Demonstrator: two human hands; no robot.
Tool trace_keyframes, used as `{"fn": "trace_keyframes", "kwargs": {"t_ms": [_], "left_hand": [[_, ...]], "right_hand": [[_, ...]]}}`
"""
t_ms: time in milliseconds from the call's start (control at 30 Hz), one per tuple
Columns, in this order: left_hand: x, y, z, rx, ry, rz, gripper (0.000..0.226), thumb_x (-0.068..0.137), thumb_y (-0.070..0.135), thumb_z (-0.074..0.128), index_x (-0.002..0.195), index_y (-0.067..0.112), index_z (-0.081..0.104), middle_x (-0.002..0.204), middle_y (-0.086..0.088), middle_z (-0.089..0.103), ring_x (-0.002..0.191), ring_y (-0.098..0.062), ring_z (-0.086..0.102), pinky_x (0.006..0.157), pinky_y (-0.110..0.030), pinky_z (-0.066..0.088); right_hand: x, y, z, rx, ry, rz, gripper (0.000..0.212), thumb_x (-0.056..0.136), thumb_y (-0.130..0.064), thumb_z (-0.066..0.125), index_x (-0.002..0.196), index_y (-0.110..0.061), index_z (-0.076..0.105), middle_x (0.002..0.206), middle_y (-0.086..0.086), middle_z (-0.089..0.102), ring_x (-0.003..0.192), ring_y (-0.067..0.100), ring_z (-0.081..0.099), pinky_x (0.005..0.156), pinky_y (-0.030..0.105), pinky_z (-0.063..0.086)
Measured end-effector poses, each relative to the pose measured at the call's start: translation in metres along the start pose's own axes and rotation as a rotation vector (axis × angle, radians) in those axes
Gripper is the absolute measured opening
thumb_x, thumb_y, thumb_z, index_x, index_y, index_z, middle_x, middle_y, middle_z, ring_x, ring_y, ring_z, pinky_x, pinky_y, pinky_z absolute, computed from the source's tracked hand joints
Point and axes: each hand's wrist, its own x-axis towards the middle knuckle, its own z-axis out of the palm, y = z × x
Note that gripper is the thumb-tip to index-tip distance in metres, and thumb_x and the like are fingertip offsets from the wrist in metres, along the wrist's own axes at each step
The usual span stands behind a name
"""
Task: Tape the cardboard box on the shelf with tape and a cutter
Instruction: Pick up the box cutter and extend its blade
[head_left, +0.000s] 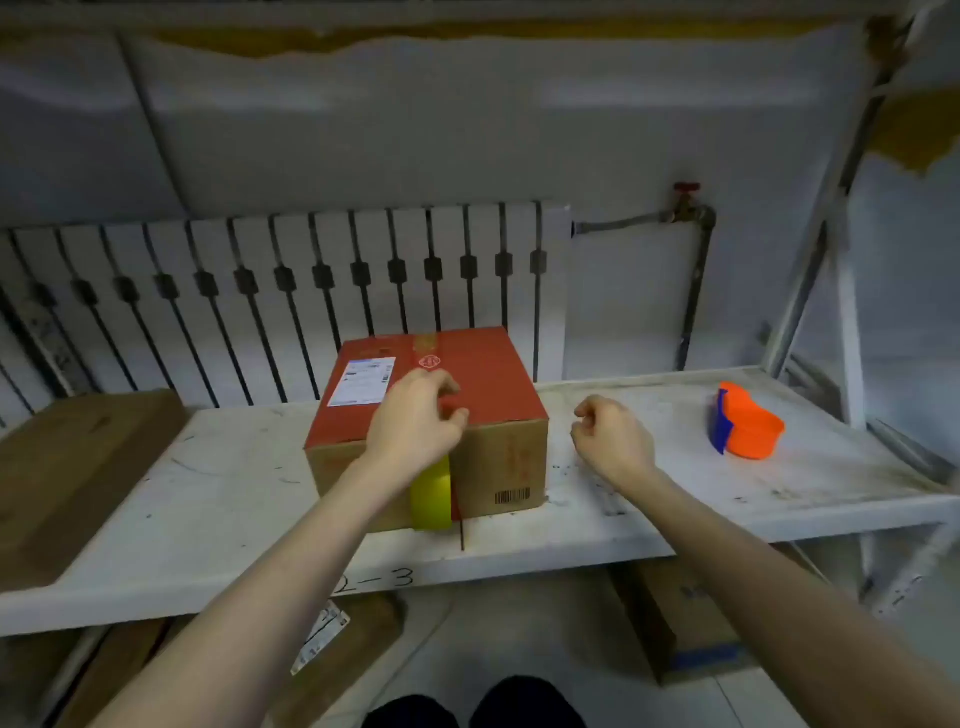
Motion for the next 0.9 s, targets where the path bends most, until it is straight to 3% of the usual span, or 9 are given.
{"fn": "trace_keyframes", "kwargs": {"t_ms": [133, 300, 400, 500, 633, 700, 800, 900], "left_hand": [[0.033, 0.002, 0.024, 0.116, -0.137, 0.032, 0.031, 0.083, 0.033, 0.064, 0.110, 0.021, 0.061, 0.114, -0.003, 0.060, 0.108, -0.022, 0.056, 0.086, -0.036, 0.050], [0.068, -0.005, 0.049, 0.198, -0.285, 0.074, 0.041, 0.080, 0.040, 0.065, 0.116, 0.022, 0.060, 0.118, -0.004, 0.058, 0.110, -0.025, 0.056, 0.092, -0.040, 0.049], [0.077, -0.007, 0.056, 0.211, -0.343, 0.095, 0.041, 0.080, 0.044, 0.063, 0.115, 0.023, 0.063, 0.117, -0.003, 0.059, 0.108, -0.024, 0.057, 0.091, -0.040, 0.050], [0.080, -0.005, 0.056, 0.207, -0.362, 0.095, 0.040, 0.079, 0.045, 0.064, 0.113, 0.023, 0.064, 0.117, -0.002, 0.060, 0.106, -0.023, 0.058, 0.089, -0.041, 0.051], [0.079, -0.002, 0.052, 0.230, -0.399, 0.078, 0.041, 0.081, 0.044, 0.063, 0.115, 0.021, 0.063, 0.121, -0.004, 0.058, 0.109, -0.024, 0.057, 0.091, -0.042, 0.051], [0.078, 0.000, 0.049, 0.235, -0.418, 0.063, 0.043, 0.081, 0.044, 0.062, 0.117, 0.021, 0.062, 0.124, -0.005, 0.058, 0.111, -0.025, 0.056, 0.092, -0.043, 0.050], [0.073, 0.004, 0.046, 0.232, -0.443, 0.037, 0.045, 0.081, 0.043, 0.063, 0.119, 0.019, 0.061, 0.125, -0.005, 0.059, 0.114, -0.025, 0.055, 0.094, -0.044, 0.049], [0.065, 0.009, 0.043, 0.218, -0.449, 0.008, 0.044, 0.082, 0.043, 0.063, 0.118, 0.019, 0.062, 0.124, -0.003, 0.061, 0.113, -0.023, 0.056, 0.095, -0.043, 0.049]], "right_hand": [[0.025, 0.043, 0.023, -0.159, -0.166, 0.204, 0.021, 0.083, -0.016, 0.048, 0.103, -0.008, 0.052, 0.101, 0.012, 0.059, 0.088, 0.029, 0.057, 0.067, 0.035, 0.047], [0.056, 0.067, 0.057, -0.320, -0.275, 0.358, 0.043, 0.090, -0.037, 0.047, 0.119, -0.006, 0.048, 0.118, 0.013, 0.049, 0.106, 0.029, 0.051, 0.081, 0.039, 0.046], [0.067, 0.073, 0.071, -0.358, -0.316, 0.391, 0.034, 0.088, -0.028, 0.052, 0.116, -0.007, 0.053, 0.119, 0.012, 0.047, 0.105, 0.028, 0.052, 0.083, 0.039, 0.048], [0.069, 0.080, 0.073, -0.362, -0.353, 0.422, 0.027, 0.087, -0.028, 0.053, 0.105, -0.008, 0.056, 0.113, 0.013, 0.048, 0.093, 0.027, 0.054, 0.073, 0.035, 0.050], [0.064, 0.091, 0.066, -0.261, -0.384, 0.462, 0.029, 0.088, -0.032, 0.048, 0.074, -0.007, 0.052, 0.087, 0.012, 0.060, 0.060, 0.019, 0.054, 0.045, 0.026, 0.037], [0.061, 0.089, 0.060, -0.111, -0.364, 0.545, 0.032, 0.091, -0.032, 0.046, 0.081, -0.002, 0.052, 0.070, 0.009, 0.056, 0.054, 0.019, 0.050, 0.044, 0.027, 0.035], [0.057, 0.079, 0.046, 0.137, -0.303, 0.591, 0.040, 0.092, -0.033, 0.047, 0.109, 0.003, 0.041, 0.068, 0.010, 0.050, 0.054, 0.020, 0.046, 0.046, 0.029, 0.035], [0.048, 0.057, 0.023, 0.378, -0.225, 0.432, 0.018, 0.091, -0.021, 0.047, 0.095, -0.004, 0.042, 0.063, 0.005, 0.040, 0.052, 0.017, 0.039, 0.049, 0.029, 0.032]]}}
